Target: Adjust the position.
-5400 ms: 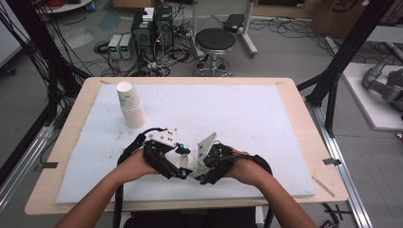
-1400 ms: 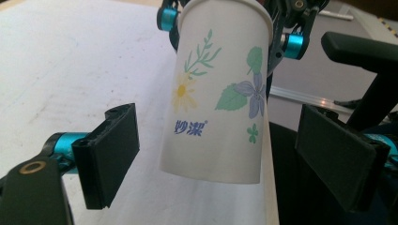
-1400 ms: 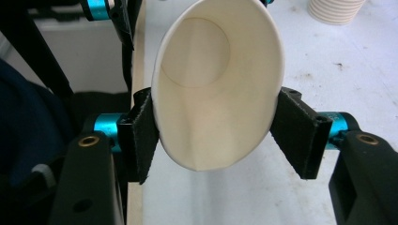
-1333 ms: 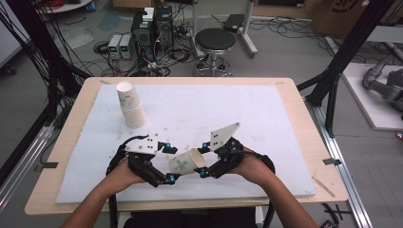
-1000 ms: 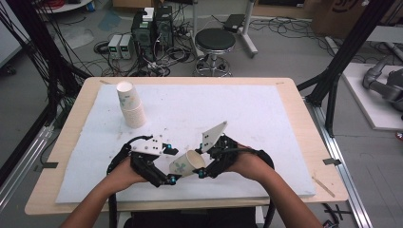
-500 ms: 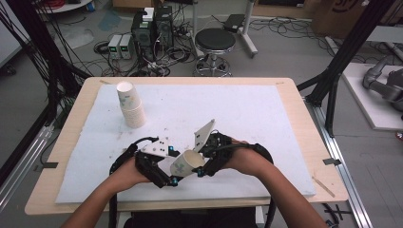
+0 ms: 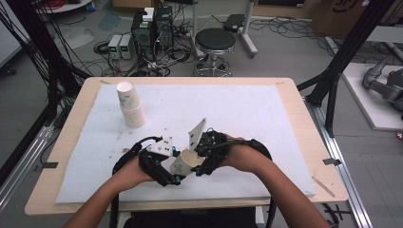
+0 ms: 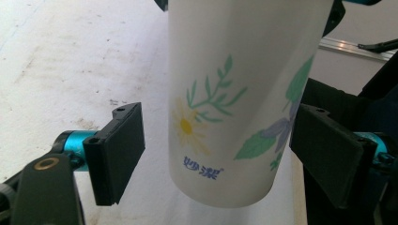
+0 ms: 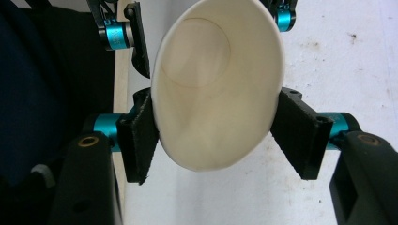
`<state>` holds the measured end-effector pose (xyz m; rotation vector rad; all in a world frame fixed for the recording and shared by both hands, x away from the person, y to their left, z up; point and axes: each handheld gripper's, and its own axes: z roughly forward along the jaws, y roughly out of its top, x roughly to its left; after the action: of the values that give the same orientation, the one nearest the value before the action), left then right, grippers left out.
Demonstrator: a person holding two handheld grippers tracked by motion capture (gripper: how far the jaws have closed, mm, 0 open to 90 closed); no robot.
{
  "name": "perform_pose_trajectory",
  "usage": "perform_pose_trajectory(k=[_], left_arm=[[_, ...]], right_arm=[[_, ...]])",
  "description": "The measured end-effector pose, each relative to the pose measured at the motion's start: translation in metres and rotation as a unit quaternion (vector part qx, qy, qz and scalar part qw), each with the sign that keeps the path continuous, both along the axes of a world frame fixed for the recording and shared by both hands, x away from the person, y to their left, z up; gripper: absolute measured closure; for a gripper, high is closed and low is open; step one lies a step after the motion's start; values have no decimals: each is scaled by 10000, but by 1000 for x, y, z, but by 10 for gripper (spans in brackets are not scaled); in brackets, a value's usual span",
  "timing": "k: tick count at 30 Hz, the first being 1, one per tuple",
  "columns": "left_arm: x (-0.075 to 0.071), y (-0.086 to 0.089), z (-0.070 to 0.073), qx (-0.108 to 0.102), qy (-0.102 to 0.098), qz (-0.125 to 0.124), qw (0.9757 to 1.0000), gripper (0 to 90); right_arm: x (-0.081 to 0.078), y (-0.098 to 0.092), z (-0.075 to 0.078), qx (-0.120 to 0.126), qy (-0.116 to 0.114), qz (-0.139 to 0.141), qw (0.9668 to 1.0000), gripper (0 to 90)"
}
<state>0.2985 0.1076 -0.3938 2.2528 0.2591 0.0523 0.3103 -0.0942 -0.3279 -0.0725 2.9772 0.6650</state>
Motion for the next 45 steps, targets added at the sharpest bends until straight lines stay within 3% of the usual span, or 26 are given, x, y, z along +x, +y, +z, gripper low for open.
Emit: perform_pose_trajectory(k=[6, 13, 17, 21, 23, 26, 30, 31, 32, 33, 34, 35, 37, 38, 39, 45], left_arm=[[1, -5, 0, 30, 25, -88, 10000, 227], [1, -9, -2, 43, 58, -250, 9997, 366], [1, -9, -2, -59, 83, -240, 9997, 363], [1, -6, -3, -139, 94, -116, 9998, 355], [1, -3, -4, -291, 106, -28, 9995, 353], [1, 1, -7, -319, 130, 83, 9994, 349], [1, 8, -14, -618, 146, 351, 9974, 346], [1, 11, -16, -669, 119, 413, 9968, 346], [1, 13, -18, -739, 110, 474, 9961, 345], [0, 16, -19, -800, 93, 521, 9954, 345], [0, 18, -20, -843, 73, 566, 9948, 344], [0, 21, -21, -922, 41, 639, 9937, 344], [-1, 26, -23, -1099, 6, 761, 9910, 344], [-1, 29, -24, -1163, -53, 813, 9899, 344], [-2, 32, -24, -1257, -78, 872, 9882, 344], [-4, 48, -27, -1623, -301, 1200, 9789, 340]], right_arm=[[-1, 2, -2, -55, 16, -1, 10000, 362], [-2, 2, -3, -128, 22, 8, 9999, 362], [-2, 0, -3, -30, 18, 62, 10000, 315], [1, -6, -5, 402, 69, -133, 9991, 211], [2, -13, -4, 694, 147, -213, 9973, 211], [3, -24, -3, 1103, 167, -311, 9933, 211], [4, -42, -8, 1654, 201, -580, 9843, 211], [4, -47, -9, 1796, 198, -651, 9814, 211], [4, -55, -14, 2031, 187, -796, 9757, 211], [4, -55, -14, 2031, 187, -796, 9757, 211], [4, -62, -19, 2256, 141, -952, 9695, 211], [4, -62, -19, 2256, 141, -952, 9695, 211], [4, -72, -26, 2502, 147, -1169, 9610, 211], [4, -80, -33, 2647, 113, -1346, 9548, 211], [4, -80, -33, 2647, 113, -1346, 9548, 211], [0, -106, -50, 3028, -73, -1877, 9344, 212]])
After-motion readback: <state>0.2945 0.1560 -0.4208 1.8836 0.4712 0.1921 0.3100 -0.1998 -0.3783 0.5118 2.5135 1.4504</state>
